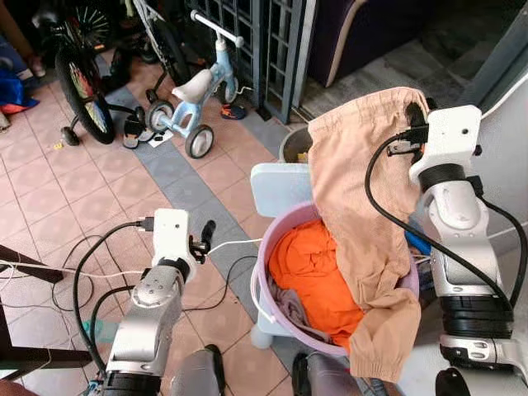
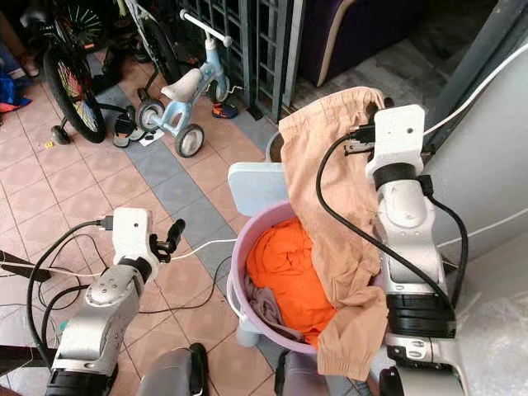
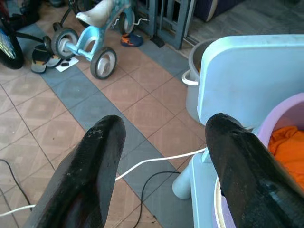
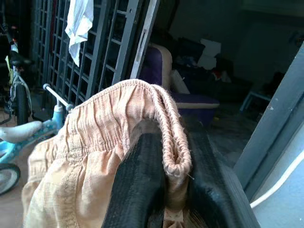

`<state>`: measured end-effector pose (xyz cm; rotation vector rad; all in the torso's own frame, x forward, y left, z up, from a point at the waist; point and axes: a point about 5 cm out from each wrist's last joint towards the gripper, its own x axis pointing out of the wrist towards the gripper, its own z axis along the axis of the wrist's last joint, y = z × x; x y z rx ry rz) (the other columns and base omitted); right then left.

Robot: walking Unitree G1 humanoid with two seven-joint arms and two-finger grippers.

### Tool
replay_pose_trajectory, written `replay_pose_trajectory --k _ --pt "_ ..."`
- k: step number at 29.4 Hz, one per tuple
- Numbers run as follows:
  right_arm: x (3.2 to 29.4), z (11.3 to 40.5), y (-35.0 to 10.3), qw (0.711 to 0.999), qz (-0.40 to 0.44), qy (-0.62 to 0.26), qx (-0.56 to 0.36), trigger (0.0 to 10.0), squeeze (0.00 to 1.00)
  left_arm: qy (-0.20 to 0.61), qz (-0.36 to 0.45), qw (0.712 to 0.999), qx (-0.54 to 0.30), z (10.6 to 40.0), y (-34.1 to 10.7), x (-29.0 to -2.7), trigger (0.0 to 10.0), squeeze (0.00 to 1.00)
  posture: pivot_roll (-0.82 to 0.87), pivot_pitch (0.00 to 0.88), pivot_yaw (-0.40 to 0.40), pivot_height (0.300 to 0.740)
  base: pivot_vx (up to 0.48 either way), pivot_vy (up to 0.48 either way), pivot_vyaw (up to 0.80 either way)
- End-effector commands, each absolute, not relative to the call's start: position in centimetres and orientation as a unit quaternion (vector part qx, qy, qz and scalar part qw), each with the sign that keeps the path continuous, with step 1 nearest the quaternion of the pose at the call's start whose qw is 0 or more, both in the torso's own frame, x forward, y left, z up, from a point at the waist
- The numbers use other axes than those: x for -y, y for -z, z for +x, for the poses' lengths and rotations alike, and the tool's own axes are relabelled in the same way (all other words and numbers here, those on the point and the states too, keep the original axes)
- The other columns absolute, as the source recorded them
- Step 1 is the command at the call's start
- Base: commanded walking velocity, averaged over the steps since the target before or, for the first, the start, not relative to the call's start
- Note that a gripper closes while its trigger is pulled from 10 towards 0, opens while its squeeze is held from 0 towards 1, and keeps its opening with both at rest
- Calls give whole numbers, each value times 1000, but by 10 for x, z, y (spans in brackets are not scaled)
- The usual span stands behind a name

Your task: Clothes washing

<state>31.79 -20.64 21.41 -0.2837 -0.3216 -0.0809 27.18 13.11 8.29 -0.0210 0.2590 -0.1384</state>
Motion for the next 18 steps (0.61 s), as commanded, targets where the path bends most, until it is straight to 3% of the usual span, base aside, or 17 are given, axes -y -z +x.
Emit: replay_pose_trajectory --k 1,5,6,7,9,15,16,18 --pt "205 312 -217 977 -131 40 166 0 0 72 -4 989 -128 273 -81 -129 10000 0 -83 42 46 740 0 0 0" --pt "203 308 -206 984 -102 48 140 0 0 76 -2 990 -122 278 -80 -126 10000 0 -87 33 49 740 0 0 0" --pt "201 308 -205 984 -102 47 139 1020 0 77 -3 989 -122 279 -80 -125 10000 0 -88 33 49 740 0 0 0" --pt "200 307 -204 984 -103 47 139 1020 0 79 -3 989 -122 279 -80 -125 10000 0 -88 33 50 740 0 0 0" --pt "198 307 -204 984 -104 45 138 2157 0 80 -3 990 -120 279 -80 -124 10000 0 -89 34 49 740 0 0 0" --pt "196 308 -205 985 -103 39 134 2784 0 79 -3 989 -121 278 -77 -126 10000 0 -87 43 43 740 -257 -262 0" --pt "196 309 -204 985 -104 38 133 4235 0 78 -3 990 -122 278 -77 -126 10000 0 -86 46 41 740 -251 -277 0" --pt "196 309 -204 985 -106 37 127 10000 0 76 -4 989 -123 277 -76 -126 10000 0 -84 50 39 740 -251 -277 0"
